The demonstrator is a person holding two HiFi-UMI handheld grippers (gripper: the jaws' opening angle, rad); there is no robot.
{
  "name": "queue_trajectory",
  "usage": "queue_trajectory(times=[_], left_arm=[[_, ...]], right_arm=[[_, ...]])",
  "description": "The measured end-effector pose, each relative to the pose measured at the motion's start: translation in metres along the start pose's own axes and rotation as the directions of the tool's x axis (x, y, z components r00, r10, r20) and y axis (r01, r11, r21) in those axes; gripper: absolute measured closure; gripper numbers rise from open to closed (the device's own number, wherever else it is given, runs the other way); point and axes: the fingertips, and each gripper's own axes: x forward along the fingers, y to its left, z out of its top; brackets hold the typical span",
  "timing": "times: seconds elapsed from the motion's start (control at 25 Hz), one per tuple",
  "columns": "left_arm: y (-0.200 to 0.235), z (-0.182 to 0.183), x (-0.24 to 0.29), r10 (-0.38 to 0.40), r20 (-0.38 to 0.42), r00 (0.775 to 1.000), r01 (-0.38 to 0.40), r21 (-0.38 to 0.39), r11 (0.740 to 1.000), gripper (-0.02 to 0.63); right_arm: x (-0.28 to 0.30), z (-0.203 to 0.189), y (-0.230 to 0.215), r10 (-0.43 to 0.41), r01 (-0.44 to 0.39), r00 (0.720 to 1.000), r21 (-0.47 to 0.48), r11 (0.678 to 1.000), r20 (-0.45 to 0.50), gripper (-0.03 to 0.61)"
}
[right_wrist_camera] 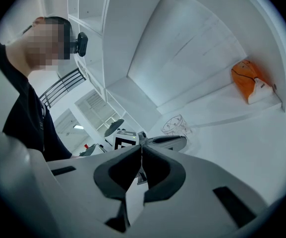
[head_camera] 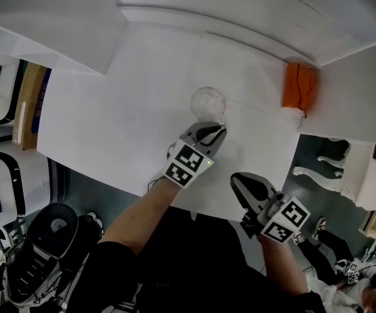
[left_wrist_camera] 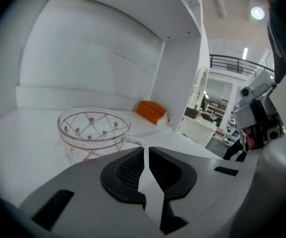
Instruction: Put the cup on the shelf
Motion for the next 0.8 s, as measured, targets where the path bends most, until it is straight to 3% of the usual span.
queue_trajectory(times=[0.28,0.6,0.8], left_arm=[[0.001,0.004,0.006,0.102,0.065,0.993,-0.089,-0.181,0.979,0.572],[-0.009,0.014,0.023,0.203,0.149,0.968,-0.136,-0.369,0.920,0.557],[-0.032,0.017,0.049,0.257,0.163,0.953,-0.177,-0.390,0.904,0.557]], right_arm=[[-0.005,-0.001,0.000,0.007,-0.007,1.000,-0.001,1.000,-0.011,0.561],[-0.027,-0.005,-0.007,0.022,-0.023,0.999,-0.012,1.000,-0.038,0.561],[-0.065,-0.010,-0.022,0.032,-0.033,0.998,-0.021,0.999,-0.047,0.561]])
